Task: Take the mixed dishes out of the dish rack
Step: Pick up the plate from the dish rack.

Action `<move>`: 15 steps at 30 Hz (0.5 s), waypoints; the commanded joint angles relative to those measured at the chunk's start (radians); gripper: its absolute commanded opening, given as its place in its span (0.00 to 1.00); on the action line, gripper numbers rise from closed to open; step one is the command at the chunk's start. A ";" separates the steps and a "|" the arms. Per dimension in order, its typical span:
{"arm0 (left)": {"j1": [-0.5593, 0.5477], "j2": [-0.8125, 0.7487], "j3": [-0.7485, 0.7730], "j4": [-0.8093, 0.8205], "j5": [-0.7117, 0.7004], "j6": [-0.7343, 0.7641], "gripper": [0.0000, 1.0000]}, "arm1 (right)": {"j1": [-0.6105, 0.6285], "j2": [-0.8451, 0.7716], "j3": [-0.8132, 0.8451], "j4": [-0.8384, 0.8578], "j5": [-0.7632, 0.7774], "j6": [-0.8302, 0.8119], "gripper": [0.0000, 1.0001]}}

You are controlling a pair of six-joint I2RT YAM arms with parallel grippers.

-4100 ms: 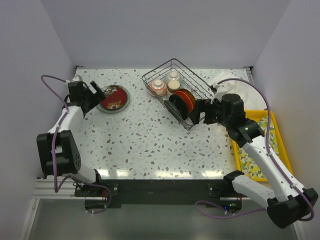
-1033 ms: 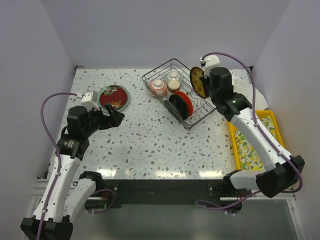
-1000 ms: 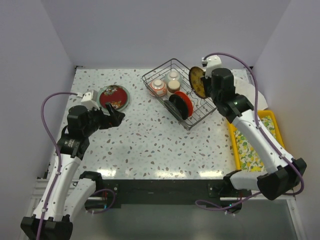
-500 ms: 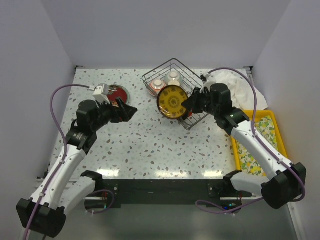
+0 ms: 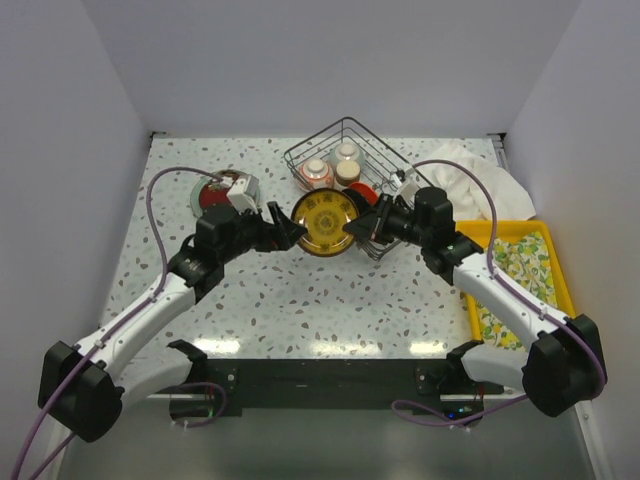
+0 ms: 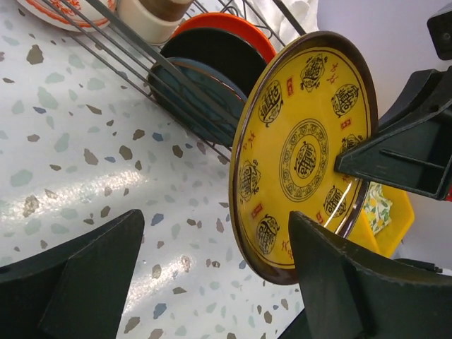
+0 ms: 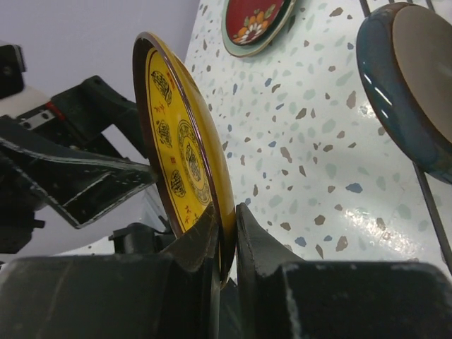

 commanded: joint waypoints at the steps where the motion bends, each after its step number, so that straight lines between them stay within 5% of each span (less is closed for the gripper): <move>1: -0.013 0.005 -0.073 0.187 -0.031 -0.112 0.84 | 0.006 0.001 -0.008 0.133 -0.054 0.064 0.00; 15: -0.015 0.040 -0.170 0.350 -0.013 -0.247 0.41 | 0.006 0.015 -0.030 0.159 -0.057 0.084 0.00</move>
